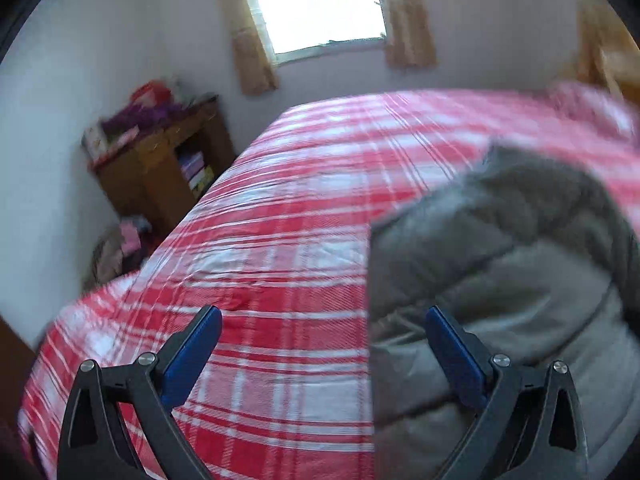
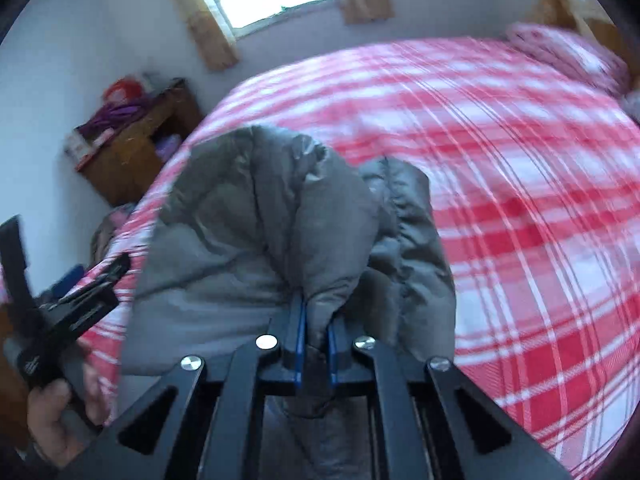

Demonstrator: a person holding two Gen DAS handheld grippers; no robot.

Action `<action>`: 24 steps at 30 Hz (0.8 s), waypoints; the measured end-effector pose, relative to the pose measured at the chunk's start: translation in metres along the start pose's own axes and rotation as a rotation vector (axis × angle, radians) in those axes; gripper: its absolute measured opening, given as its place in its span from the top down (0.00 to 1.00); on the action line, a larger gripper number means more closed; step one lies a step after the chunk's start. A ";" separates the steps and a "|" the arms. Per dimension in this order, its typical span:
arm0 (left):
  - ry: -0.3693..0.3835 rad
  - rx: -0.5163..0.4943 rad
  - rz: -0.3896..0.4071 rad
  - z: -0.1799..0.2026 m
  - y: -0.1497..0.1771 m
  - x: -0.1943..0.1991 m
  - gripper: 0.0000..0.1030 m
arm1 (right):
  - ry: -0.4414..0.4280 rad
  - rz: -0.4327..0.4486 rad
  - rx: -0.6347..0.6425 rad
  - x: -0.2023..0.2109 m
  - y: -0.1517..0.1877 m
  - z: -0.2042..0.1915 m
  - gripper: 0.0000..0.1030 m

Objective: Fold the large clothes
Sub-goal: 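Grasp the folded jacket bundle with the right gripper and lift it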

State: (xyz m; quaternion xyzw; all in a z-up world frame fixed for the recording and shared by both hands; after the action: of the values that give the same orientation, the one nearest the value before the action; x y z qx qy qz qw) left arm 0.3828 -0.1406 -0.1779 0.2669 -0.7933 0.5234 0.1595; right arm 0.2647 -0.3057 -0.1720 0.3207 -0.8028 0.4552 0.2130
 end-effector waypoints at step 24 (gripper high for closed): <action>-0.109 0.008 -0.087 0.044 -0.030 -0.012 0.01 | 0.072 0.122 0.018 -0.028 -0.038 -0.003 0.69</action>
State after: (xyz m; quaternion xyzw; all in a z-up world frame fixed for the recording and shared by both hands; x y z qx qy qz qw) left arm 0.4117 -0.1872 -0.1798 0.3298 -0.7864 0.5039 0.1376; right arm 0.3113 -0.3086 -0.1654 0.2566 -0.8085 0.4859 0.2108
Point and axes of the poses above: each gripper's, at about its wrist camera, not at the fingertips, and x roughly against the way its jaws point, z to its right, y to its underside, the point moved 3 cm from there along -x, roughly the way its jaws point, and after that the axes turned 14 degrees about -y, right-handed, at the moved point
